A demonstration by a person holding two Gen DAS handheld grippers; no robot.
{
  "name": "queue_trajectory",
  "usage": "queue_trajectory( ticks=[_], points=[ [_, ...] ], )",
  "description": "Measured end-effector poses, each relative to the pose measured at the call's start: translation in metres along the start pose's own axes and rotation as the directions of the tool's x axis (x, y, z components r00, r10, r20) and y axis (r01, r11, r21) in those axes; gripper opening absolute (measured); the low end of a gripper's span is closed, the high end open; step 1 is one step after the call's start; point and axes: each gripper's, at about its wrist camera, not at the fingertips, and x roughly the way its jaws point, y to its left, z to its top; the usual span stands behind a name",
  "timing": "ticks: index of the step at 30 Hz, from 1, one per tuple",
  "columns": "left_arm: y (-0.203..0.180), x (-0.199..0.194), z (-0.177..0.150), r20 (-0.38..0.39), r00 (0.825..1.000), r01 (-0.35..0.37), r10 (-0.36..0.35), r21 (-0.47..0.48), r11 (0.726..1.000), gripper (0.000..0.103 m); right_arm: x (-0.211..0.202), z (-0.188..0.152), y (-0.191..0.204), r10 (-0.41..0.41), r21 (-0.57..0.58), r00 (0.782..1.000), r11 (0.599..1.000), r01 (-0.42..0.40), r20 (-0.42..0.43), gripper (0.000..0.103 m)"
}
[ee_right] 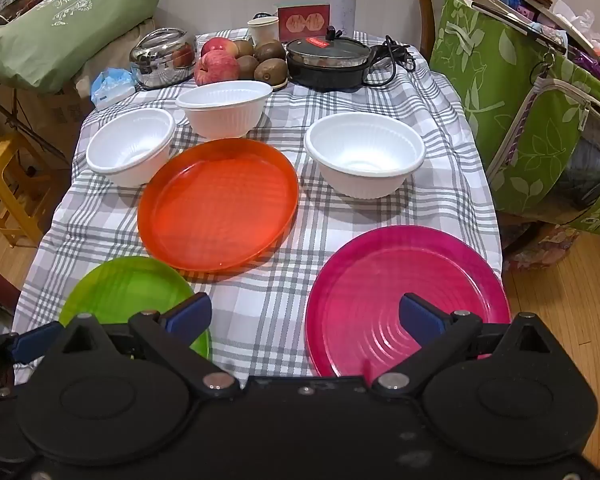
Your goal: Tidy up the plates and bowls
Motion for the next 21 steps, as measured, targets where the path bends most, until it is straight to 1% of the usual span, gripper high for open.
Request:
queue_trajectory(
  ticks=[3,8,21],
  points=[
    [-0.0002,-0.0008,-0.0005,0.011,1.000,0.001,-0.001,-0.002,1.000,0.060,0.0004,0.0008,-0.0007,-0.001,0.001,1.000,1.000,0.001,-0.009,0.103],
    [-0.0025,0.0004,-0.0006,-0.002,1.000,0.002,-0.002,0.001,1.000,0.060,0.0007,0.0018,-0.0013,-0.003,-0.001,1.000,1.000,0.003,-0.008,0.103],
    [0.0007,0.0013,-0.0015,-0.006,1.000,0.016,-0.016,-0.004,1.000,0.060,0.0000,-0.0004,0.0000,0.000,0.003,1.000,1.000,0.000,-0.005,0.103]
  ],
)
